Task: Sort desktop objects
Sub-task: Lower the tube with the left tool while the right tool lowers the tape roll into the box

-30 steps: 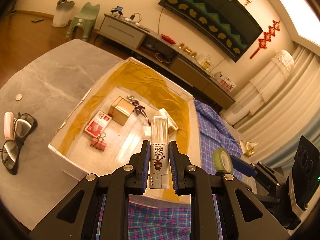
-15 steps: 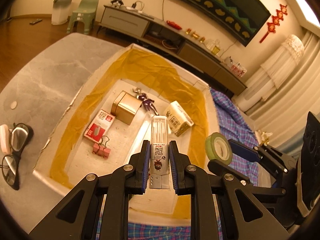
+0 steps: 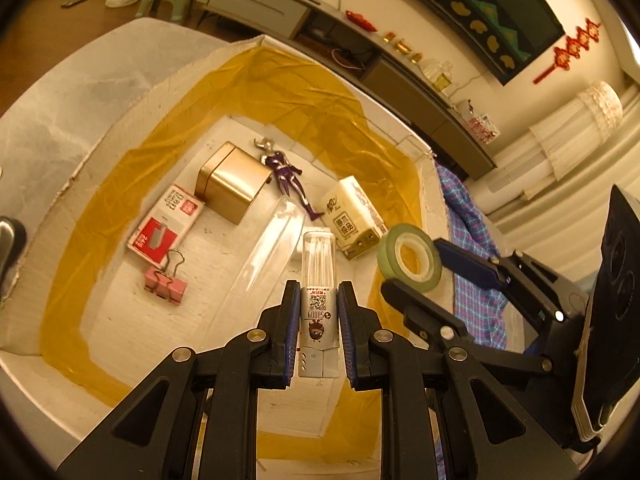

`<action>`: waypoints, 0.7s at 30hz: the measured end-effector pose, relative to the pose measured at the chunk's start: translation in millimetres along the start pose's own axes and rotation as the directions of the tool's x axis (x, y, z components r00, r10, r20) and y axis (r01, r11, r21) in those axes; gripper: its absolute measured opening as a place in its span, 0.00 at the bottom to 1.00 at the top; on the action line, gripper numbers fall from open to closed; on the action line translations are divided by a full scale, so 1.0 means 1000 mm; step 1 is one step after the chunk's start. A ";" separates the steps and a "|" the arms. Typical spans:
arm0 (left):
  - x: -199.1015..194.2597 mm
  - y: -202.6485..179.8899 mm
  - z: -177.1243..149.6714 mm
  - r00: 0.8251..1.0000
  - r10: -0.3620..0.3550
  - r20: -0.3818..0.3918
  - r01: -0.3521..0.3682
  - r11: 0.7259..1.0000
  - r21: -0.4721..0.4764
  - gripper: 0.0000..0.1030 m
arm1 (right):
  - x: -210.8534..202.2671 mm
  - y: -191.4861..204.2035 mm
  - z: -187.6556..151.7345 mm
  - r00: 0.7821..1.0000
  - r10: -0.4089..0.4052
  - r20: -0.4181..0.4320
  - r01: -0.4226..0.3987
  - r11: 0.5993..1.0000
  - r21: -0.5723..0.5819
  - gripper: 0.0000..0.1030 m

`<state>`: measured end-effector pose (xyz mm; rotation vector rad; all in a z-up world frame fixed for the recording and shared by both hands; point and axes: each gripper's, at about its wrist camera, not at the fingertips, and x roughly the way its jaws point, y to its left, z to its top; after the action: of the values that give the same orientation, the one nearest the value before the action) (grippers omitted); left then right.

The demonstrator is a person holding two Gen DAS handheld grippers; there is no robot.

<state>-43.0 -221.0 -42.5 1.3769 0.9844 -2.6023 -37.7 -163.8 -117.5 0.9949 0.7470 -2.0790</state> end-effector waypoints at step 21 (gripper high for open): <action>0.025 0.007 0.006 0.991 0.077 -0.107 -0.085 0.994 -0.066 0.19 | 0.065 0.004 0.025 0.965 -0.023 -0.261 -0.053 0.958 -0.282 0.48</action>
<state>-60.2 -223.7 -62.1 1.5158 1.0003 -2.4356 -74.9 -207.1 -158.5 1.1153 1.1368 -1.7779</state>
